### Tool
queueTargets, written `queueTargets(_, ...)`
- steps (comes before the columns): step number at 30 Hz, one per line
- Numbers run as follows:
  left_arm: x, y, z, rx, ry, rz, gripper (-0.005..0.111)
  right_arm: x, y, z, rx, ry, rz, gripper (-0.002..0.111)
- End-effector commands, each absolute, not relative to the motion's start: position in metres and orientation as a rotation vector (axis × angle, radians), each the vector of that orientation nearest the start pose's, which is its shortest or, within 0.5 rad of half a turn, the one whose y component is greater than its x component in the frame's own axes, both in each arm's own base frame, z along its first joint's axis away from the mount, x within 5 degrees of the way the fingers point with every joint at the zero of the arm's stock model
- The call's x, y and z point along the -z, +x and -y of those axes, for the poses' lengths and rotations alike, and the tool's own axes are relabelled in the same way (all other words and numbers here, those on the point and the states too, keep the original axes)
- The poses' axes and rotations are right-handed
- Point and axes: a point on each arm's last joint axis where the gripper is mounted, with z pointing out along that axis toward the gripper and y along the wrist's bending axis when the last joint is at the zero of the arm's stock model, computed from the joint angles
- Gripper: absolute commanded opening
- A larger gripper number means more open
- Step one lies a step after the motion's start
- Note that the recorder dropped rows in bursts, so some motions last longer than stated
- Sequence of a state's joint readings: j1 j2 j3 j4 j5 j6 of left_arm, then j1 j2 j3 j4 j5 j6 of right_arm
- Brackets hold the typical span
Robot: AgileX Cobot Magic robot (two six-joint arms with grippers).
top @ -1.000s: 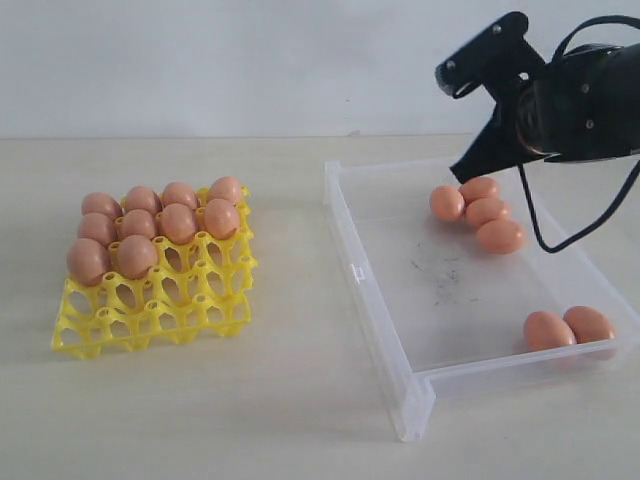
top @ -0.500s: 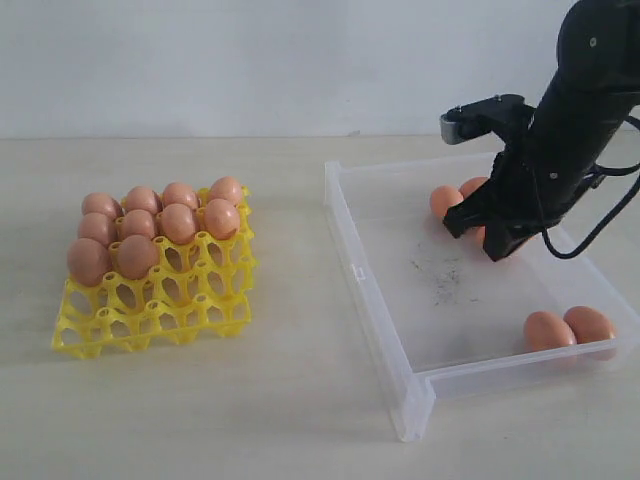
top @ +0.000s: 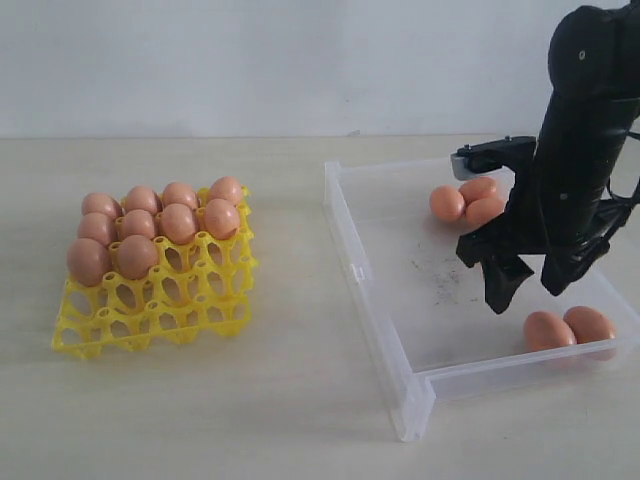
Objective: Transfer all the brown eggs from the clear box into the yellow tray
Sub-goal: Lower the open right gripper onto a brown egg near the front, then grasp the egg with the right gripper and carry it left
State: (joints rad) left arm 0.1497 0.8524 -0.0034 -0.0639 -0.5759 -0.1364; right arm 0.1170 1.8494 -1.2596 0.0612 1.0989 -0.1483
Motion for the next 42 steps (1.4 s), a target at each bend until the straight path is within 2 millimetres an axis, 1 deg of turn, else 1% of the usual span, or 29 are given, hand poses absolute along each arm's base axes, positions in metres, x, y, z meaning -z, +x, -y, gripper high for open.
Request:
queueTargets(1,-0.186,0.126,-0.022,0.004,-0.320,-1.729,0.004,-0.176,0.339,-0.037,0.008,-0.368,-3.160,0.059)
queueTargets(6,-0.186,0.126,-0.022,0.004,-0.320,-1.729,0.004,-0.166,0.334,-0.036,0.028,-0.359,-3.163,0.059)
queueTargets(16,-0.186,0.126,-0.022,0.005,-0.320,-1.731,0.004,-0.155,0.331,-0.036,0.012,-0.333,-3.136,0.059)
queueTargets(28,-0.186,0.126,-0.022,0.005,-0.320,-1.731,0.004,-0.133,0.331,-0.036,0.013,-0.324,-3.206,0.059)
queueTargets(31,-0.186,0.126,-0.022,0.005,-0.320,-1.731,0.004,-0.131,0.331,-0.036,0.013,-0.324,-3.206,0.053)
queueTargets(33,-0.186,0.126,-0.022,0.005,-0.320,-1.731,0.004,-0.130,0.332,-0.036,0.013,-0.324,-3.205,0.045)
queueTargets(35,-0.186,0.126,-0.022,0.005,-0.320,-1.731,0.004,-0.130,0.332,-0.036,0.013,-0.324,-3.205,0.035)
queueTargets(36,-0.186,0.126,-0.022,0.005,-0.320,-1.731,0.004,-0.130,0.332,-0.036,0.013,-0.324,-3.205,0.029)
queueTargets(37,-0.186,0.126,-0.022,0.005,-0.320,-1.731,0.004,-0.130,0.332,-0.036,0.013,-0.324,-3.205,0.018)
queueTargets(39,-0.186,0.126,-0.022,0.005,-0.320,-1.731,0.004,-0.130,0.334,-0.036,0.016,-0.362,-3.180,0.000)
queueTargets(40,-0.186,0.126,-0.022,0.005,-0.320,-1.731,0.004,-0.131,0.335,-0.036,0.015,-0.370,-3.156,0.000)
queueTargets(42,-0.186,0.126,-0.022,0.005,-0.320,-1.731,0.004,-0.138,0.343,-0.038,0.010,-0.353,-3.045,0.000)
